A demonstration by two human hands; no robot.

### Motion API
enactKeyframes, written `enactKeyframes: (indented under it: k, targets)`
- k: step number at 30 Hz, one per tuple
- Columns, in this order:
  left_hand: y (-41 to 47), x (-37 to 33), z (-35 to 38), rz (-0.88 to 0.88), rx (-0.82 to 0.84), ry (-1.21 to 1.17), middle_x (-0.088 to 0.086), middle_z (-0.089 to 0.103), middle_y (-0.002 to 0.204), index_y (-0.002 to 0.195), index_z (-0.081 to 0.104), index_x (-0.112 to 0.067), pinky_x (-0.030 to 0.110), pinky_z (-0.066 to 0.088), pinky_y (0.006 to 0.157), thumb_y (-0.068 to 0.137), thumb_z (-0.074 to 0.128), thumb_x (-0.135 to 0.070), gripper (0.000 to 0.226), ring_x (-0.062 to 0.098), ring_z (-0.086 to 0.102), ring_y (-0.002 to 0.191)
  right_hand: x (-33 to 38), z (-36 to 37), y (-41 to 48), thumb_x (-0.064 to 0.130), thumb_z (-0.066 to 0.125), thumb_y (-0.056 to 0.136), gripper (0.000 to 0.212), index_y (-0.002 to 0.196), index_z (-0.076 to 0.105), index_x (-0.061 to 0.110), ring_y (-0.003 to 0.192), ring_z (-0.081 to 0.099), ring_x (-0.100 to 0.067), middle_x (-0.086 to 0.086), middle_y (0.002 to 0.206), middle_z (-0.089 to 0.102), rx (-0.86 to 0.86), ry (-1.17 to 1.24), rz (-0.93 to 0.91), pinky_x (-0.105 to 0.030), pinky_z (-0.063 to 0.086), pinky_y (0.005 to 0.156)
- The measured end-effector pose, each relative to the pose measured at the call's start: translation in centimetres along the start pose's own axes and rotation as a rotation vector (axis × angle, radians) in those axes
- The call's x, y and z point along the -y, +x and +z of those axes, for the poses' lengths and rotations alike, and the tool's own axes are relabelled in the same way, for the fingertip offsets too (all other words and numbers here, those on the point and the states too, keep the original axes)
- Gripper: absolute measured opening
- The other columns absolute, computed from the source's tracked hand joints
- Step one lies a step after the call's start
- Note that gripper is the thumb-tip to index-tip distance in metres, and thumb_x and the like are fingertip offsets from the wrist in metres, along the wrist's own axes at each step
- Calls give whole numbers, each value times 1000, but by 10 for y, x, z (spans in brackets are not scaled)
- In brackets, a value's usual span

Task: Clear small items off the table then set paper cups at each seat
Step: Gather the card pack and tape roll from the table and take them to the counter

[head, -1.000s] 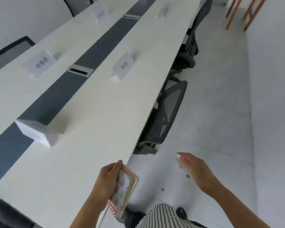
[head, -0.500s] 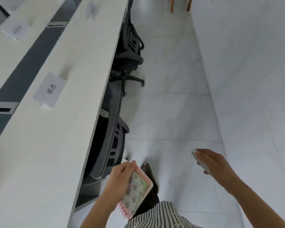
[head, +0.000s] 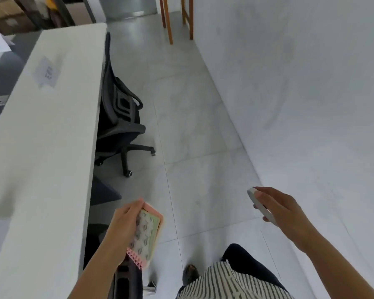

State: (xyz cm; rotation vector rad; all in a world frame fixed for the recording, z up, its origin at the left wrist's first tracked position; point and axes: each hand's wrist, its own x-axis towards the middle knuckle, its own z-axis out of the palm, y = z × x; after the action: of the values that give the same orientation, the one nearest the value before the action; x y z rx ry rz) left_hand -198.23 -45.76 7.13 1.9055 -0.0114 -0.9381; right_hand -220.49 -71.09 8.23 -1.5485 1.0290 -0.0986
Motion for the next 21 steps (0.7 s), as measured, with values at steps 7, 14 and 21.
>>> enactKeyframes:
  k: [7, 14, 21]
  targets:
    - [135, -91, 52, -33, 13, 25, 7, 50, 50, 57, 49, -13, 27, 41, 54, 99, 42, -37, 48, 17, 47, 43, 47, -34, 155, 58, 56, 74, 40, 102, 70, 33, 97, 68, -15, 4, 96, 72, -24, 16, 21, -35, 54, 79]
    - [245, -225, 116, -8, 7, 0, 1, 43, 46, 55, 41, -17, 26, 34, 52, 99, 44, -33, 46, 14, 40, 41, 145, -61, 332, 55, 58, 87, 37, 116, 66, 34, 102, 66, -7, 12, 106, 71, 99, -49, -54, -32, 54, 86]
    - [348, -326, 136, 35, -17, -36, 1, 44, 51, 58, 39, -17, 18, 36, 48, 97, 45, -36, 44, 11, 43, 42, 244, -61, 484, 59, 57, 80, 46, 117, 65, 34, 104, 64, -6, 15, 109, 69, 239, -119, -125, -29, 50, 86]
